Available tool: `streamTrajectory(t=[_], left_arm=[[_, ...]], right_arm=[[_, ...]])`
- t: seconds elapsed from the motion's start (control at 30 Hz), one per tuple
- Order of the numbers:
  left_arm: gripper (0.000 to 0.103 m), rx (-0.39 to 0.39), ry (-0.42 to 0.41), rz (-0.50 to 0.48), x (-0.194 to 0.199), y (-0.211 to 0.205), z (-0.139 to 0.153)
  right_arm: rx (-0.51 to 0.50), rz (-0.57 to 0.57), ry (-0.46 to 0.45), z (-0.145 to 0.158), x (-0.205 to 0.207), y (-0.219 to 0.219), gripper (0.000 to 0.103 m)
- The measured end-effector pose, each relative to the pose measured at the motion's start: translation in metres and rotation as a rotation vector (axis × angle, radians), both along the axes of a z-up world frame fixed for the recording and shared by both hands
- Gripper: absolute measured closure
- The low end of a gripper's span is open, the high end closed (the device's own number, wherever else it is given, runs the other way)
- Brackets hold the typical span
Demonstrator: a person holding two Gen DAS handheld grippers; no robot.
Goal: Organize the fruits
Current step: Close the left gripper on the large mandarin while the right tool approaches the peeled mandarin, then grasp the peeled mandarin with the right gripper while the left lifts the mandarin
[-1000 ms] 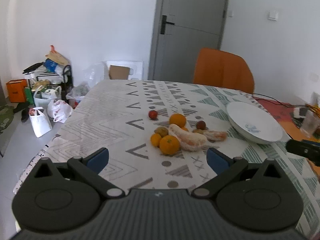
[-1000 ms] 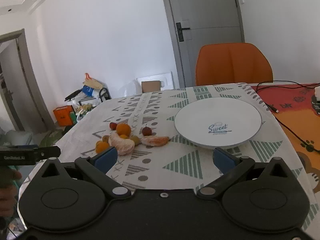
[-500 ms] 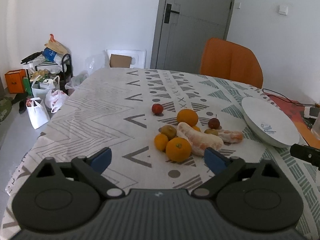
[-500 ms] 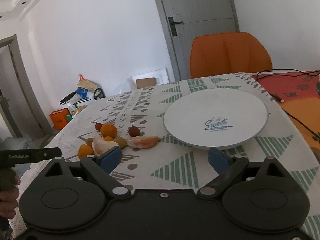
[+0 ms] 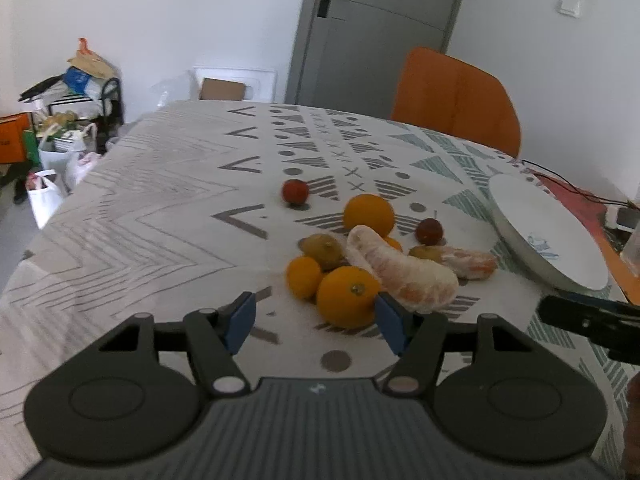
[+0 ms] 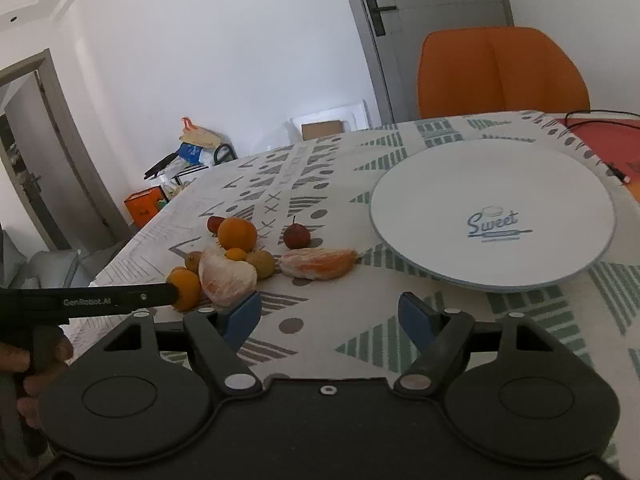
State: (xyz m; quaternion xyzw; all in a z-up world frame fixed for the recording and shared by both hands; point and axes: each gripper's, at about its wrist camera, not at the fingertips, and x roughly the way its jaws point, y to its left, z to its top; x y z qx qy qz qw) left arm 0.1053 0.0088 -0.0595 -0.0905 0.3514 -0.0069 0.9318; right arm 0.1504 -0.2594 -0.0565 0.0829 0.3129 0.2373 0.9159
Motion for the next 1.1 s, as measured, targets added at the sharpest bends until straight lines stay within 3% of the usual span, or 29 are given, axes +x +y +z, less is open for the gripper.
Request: streamTrajectory(t=[0.13,0.2,0.23,0.4,0.7,1.1], left_arm=[[0.043,-0.018,0.0,-0.031,0.008,-0.004,-0.003],[0.054,-0.031,0.01,-0.042,0.011,-0.006,-0.006],[0.066,-0.036,0.022,-0.045,0.014,-0.007,-0.008],[0.067,-0.075,0.018,-0.044,0.009,0.002,-0.003],[0.067,-0.069,-0.012,0.021,-0.013,0.03,0.008],[0.067,-0.074,-0.008,0.073,-0.021,0.059,0.004]], right_arm=[[0.006,0.01,0.016,-0.002,0.006,0.006,0.03],[0.009,0.016,0.022,-0.003,0.009,0.01,0.031],[0.009,0.02,0.024,-0.003,0.01,0.012,0.032],[0.001,0.064,0.047,-0.002,0.014,0.027,0.044],[-0.008,0.132,0.054,-0.003,0.018,0.06,0.043],[-0.061,0.134,0.025,-0.007,0.033,0.085,0.042]])
